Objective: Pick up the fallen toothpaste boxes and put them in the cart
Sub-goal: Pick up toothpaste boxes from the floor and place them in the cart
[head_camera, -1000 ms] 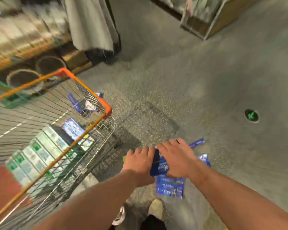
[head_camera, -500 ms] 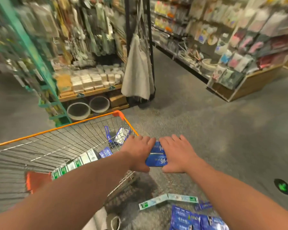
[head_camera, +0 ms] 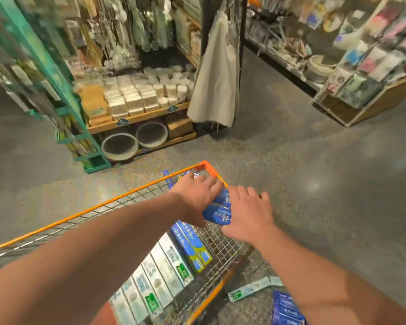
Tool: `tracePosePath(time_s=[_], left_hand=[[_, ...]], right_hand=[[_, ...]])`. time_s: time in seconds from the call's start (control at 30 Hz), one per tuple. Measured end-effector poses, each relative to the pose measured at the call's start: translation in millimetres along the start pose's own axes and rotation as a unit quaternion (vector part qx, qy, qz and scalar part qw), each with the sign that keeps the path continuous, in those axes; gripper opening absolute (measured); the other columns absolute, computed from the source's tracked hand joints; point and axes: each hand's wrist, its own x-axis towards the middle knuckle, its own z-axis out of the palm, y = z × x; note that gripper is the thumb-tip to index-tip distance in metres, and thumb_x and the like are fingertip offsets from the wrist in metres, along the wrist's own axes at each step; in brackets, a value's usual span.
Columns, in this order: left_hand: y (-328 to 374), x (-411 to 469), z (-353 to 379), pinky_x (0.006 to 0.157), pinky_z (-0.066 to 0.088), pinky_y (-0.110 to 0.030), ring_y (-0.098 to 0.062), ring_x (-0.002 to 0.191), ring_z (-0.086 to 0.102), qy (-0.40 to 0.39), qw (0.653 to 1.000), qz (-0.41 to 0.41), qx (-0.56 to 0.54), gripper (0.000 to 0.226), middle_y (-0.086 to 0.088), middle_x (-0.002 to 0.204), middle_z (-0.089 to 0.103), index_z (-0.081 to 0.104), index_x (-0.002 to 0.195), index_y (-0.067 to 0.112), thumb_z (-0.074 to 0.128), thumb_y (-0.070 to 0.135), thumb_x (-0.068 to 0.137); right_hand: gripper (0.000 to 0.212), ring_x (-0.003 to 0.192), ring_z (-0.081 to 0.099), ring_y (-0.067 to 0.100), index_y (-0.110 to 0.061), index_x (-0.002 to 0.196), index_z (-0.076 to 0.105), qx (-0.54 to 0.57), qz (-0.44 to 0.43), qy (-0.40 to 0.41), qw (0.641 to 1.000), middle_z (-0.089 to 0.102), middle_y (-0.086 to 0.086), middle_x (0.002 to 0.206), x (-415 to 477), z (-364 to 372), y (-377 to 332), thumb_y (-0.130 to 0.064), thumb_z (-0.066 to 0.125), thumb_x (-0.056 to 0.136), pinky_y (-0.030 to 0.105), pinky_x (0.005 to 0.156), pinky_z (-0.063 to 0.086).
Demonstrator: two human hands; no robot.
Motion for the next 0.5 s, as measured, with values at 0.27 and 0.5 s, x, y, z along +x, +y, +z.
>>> tracePosePath(time_s=[0.27, 0.5], left_hand=[[-51.1, 63.2, 105.9, 0.103, 0.036, -0.042, -0.024, 0.126, 0.048, -0.052, 0.998, 0.040, 0.008, 0.106, -0.001, 0.141, 0.046, 0.021, 0.155, 0.022, 0.073, 0.060, 0.071], [-45.9, 121.9, 220.7, 0.109, 0.034, -0.047, -0.024, 0.132, 0.045, -0.128, 0.986, 0.106, 0.011, 0.115, 0.000, 0.144, 0.043, 0.019, 0.154, 0.026, 0.085, 0.059, 0.066]], right_hand=[[0.080, 0.108, 0.056, 0.018, -0.025, 0.121, 0.045, 0.006, 0.076, -0.020, 0.997, 0.058, -0.005, 0.113, 71.7, 112.1, -32.7, -0.061, 0.081, 0.060, 0.041, 0.079, 0.047], [0.082, 0.107, 0.060, 0.024, -0.015, 0.118, 0.038, 0.060, 0.149, -0.134, 0.978, 0.053, 0.005, 0.115, 104.8, 229.1, -51.4, -0.061, 0.080, 0.064, 0.046, 0.083, 0.055]])
